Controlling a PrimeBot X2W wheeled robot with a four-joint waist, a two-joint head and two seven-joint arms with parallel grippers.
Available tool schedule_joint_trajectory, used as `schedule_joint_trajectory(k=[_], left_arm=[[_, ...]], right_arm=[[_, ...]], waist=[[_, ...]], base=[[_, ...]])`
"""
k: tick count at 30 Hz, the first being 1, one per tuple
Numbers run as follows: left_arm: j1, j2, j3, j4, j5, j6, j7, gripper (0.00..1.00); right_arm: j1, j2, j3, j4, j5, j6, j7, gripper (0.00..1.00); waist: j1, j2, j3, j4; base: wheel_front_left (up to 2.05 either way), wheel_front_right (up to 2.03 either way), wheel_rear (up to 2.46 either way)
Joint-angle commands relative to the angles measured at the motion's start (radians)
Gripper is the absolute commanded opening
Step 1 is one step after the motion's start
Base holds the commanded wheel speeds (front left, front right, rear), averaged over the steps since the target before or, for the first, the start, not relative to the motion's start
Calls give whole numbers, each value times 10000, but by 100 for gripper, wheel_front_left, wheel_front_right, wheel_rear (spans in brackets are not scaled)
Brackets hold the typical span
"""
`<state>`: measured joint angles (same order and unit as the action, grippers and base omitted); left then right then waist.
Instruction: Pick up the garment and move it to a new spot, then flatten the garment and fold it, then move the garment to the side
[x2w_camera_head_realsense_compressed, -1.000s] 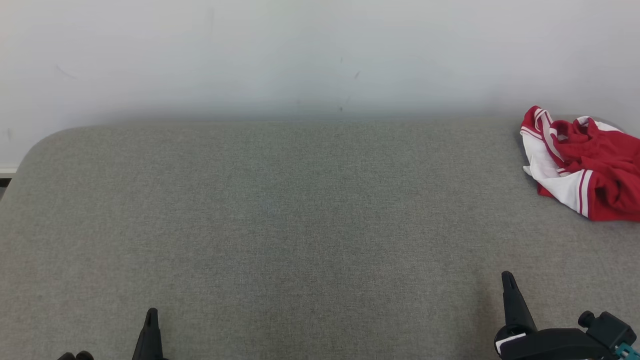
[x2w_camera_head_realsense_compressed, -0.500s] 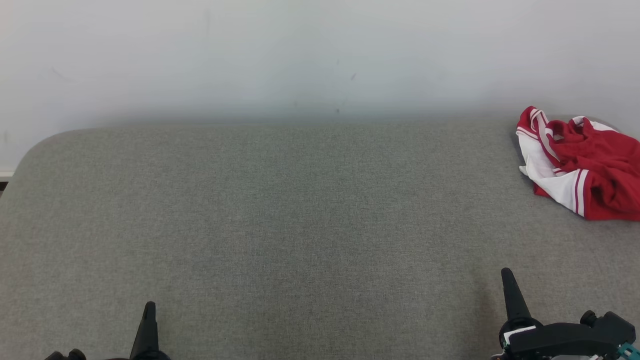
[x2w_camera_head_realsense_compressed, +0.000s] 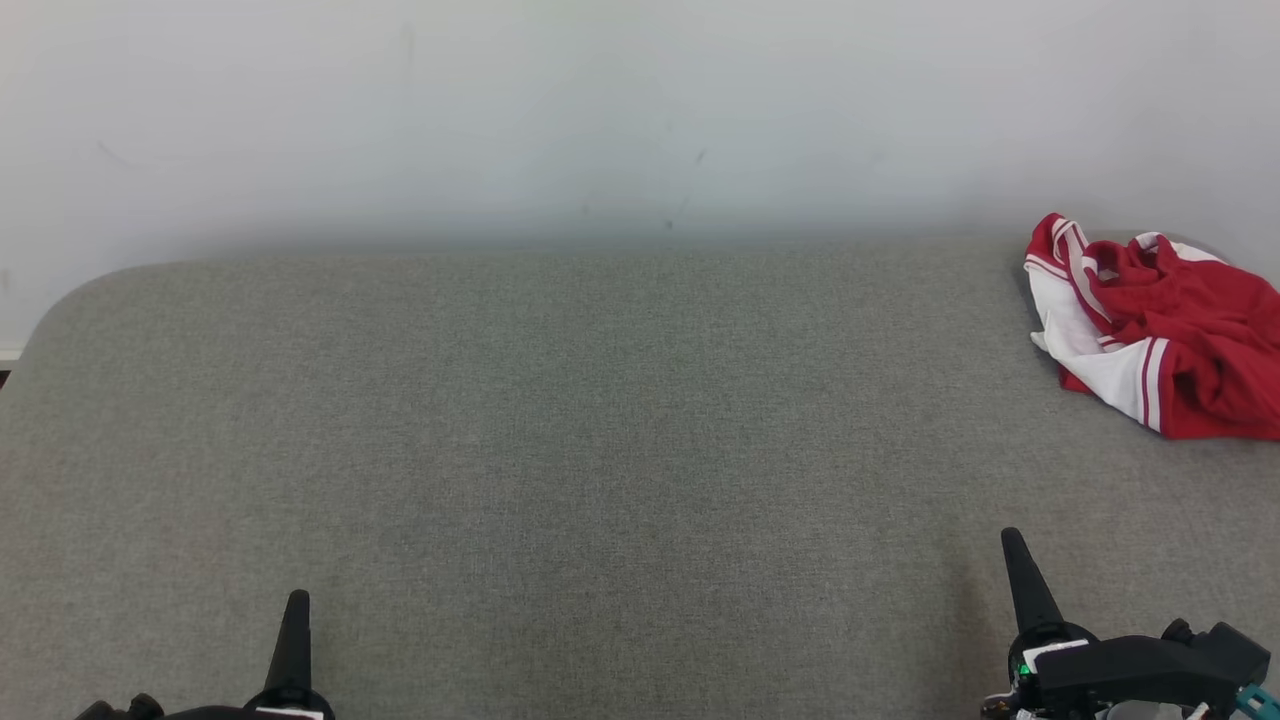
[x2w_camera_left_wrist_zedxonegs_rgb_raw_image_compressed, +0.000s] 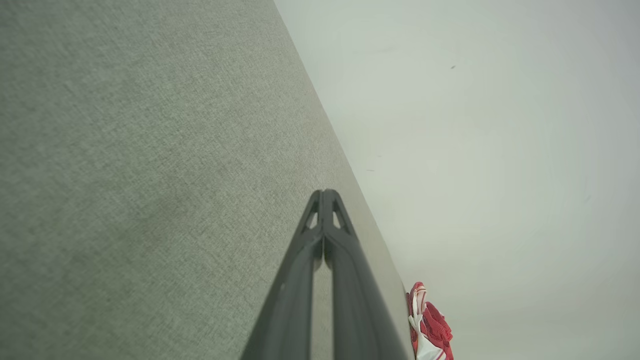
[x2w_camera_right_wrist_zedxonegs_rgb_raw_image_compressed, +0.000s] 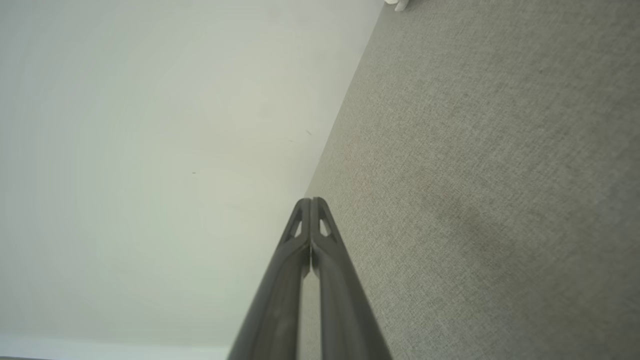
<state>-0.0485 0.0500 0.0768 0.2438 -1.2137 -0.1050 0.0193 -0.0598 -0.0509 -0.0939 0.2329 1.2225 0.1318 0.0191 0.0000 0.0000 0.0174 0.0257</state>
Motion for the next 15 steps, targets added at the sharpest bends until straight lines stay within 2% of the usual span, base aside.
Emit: schedule_joint_trajectory(k=[1,15], left_arm=[[-211,5,61,-51,-249,-41,61,0],[-373,5,173,-27,-1550,-120,371,0]], right_arm=[[-130,6,-36,-60,264,-13,81,0],[-262,8,-97,-1,1527,-15,388,0]], waist=[[0,0,-4,-6],[0,0,-46,-82]], base=[[0,0,0],[0,0,0]])
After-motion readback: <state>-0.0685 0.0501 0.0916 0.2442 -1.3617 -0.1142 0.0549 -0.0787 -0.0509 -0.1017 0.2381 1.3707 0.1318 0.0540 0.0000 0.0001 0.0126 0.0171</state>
